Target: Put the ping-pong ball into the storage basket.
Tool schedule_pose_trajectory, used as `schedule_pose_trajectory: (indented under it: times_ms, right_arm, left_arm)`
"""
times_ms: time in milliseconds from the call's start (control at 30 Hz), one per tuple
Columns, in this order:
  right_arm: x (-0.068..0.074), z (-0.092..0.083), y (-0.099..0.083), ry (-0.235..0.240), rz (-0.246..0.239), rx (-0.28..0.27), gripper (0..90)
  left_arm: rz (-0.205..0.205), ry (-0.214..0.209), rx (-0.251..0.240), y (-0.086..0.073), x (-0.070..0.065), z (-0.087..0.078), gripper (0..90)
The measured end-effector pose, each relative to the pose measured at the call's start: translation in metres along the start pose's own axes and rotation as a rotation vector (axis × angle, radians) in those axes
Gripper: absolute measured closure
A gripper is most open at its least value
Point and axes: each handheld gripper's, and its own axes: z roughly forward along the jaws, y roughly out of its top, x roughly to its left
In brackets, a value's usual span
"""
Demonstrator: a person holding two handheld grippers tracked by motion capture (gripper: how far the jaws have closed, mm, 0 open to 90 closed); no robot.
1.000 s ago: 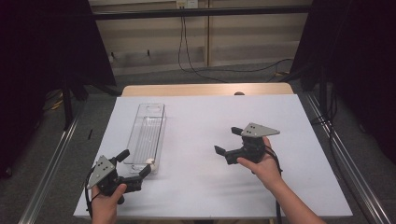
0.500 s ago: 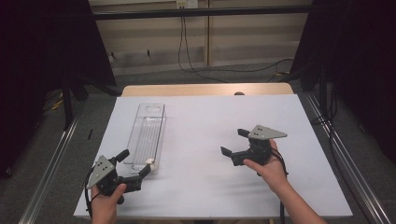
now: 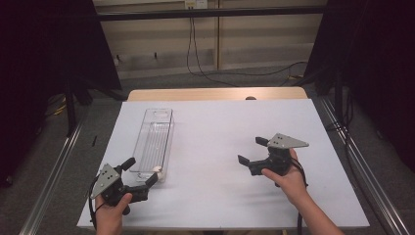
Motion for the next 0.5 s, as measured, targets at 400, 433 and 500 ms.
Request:
schedule_pose_trajectory:
  times_ms: [400,433,500]
  right_arm:
    - [-0.007,-0.011,-0.01,-0.019,0.003,0.007,3.1]
    - [-0.007,-0.012,-0.011,-0.017,0.005,0.007,3.1]
    - [-0.008,-0.014,-0.012,-0.023,0.006,0.006,3.1]
  left_arm:
    - [-0.007,0.002,-0.002,-0.001,0.001,0.0,1.4]
    - [-0.007,0.001,-0.002,-0.001,0.001,0.0,1.4]
    - [-0.006,0.0,-0.001,-0.001,0.0,0.001,1.4]
